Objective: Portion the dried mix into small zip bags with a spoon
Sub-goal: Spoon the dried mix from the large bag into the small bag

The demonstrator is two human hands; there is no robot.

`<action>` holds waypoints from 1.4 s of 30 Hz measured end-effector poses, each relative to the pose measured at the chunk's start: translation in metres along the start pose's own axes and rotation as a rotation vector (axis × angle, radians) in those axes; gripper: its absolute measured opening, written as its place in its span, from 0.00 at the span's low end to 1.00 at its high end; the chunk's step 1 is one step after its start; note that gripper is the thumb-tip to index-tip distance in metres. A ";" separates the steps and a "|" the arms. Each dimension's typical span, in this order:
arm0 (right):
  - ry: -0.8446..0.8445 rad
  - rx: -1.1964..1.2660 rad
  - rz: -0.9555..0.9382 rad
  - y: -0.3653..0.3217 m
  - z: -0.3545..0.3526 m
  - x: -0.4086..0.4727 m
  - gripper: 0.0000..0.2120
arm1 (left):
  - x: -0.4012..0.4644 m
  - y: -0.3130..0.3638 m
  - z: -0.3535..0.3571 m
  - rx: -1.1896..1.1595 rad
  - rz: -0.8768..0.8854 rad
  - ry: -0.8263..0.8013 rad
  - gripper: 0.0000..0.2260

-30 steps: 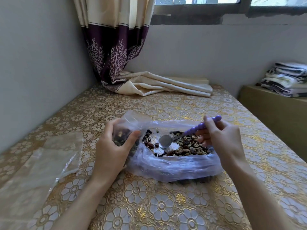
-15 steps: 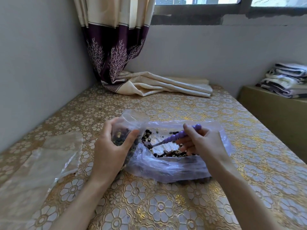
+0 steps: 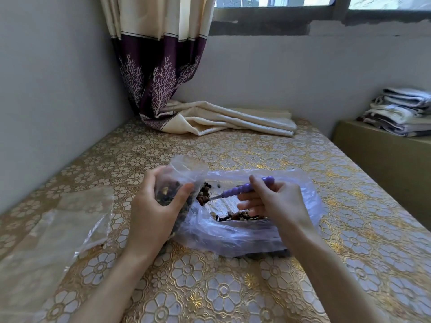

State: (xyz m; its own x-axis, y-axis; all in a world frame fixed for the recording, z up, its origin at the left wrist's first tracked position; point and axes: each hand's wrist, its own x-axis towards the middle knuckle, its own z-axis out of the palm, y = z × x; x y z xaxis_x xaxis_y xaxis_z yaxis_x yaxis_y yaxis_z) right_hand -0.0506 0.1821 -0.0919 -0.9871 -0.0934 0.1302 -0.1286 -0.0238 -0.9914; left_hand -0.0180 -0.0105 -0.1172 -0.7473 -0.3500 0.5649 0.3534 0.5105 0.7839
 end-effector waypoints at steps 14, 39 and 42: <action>0.203 0.129 0.019 -0.010 -0.028 0.006 0.17 | 0.000 -0.002 0.000 0.063 0.014 -0.055 0.23; -0.071 0.190 -0.365 -0.021 0.012 -0.016 0.12 | 0.001 -0.003 0.002 0.091 -0.016 -0.139 0.33; -0.126 0.168 -0.422 -0.019 0.012 -0.015 0.11 | 0.001 -0.003 0.002 0.043 -0.019 -0.110 0.33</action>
State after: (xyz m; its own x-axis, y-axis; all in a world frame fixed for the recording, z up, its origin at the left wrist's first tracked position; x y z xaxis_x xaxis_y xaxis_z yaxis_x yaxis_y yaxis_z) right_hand -0.0324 0.1721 -0.0748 -0.8311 -0.1603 0.5326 -0.4890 -0.2454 -0.8370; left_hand -0.0209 -0.0111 -0.1194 -0.8116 -0.2731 0.5164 0.3156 0.5389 0.7810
